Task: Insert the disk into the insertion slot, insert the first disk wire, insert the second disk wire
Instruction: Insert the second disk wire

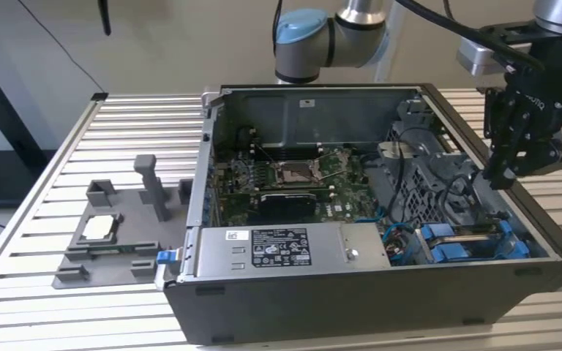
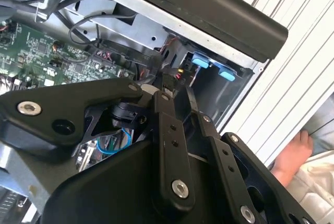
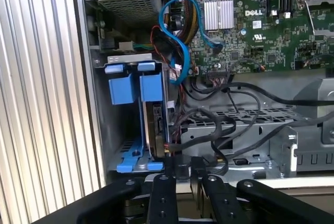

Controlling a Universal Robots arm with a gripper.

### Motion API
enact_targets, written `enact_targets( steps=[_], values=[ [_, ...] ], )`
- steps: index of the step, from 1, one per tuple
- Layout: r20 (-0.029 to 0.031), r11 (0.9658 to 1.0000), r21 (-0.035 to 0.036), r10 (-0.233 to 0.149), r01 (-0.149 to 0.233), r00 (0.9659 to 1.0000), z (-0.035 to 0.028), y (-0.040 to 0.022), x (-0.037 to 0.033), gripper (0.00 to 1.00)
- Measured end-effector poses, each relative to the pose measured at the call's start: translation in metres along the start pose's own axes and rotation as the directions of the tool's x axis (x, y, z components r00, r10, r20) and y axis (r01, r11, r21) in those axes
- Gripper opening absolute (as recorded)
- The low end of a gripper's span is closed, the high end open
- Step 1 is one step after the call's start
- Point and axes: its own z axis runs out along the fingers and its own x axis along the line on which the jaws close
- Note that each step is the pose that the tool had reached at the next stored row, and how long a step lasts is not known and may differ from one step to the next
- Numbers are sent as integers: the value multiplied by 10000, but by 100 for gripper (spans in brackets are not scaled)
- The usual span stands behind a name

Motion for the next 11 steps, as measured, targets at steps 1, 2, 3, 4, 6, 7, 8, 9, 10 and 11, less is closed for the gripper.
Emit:
enact_targets(
  steps=[1, 2, 3, 4, 6, 7, 8, 9, 10, 11],
  values=[
    [7, 10000, 0, 1, -1, 10000, -24, -3, -1, 27],
    [19, 10000, -1, 3, -3, 10000, -51, -7, -1, 27],
    [28, 10000, -2, 4, -4, 10000, -78, -13, 0, 27],
    [36, 10000, -3, 4, -4, 10000, -99, -19, -1, 27],
    [49, 10000, -5, 5, -5, 10000, -105, -41, -2, 27],
    [51, 10000, -5, 2, -2, 10000, -103, -68, -6, 27],
    [52, 10000, -6, 1, -1, 10000, -100, -88, -11, 27],
    [53, 10000, -5, 0, 0, 10000, -95, -107, -18, 27],
    [52, 10000, -6, 1, -1, 10000, -88, -125, -26, 27],
    [51, 10000, -10, 1, 0, 10000, -78, -141, -39, 27]
  ],
)
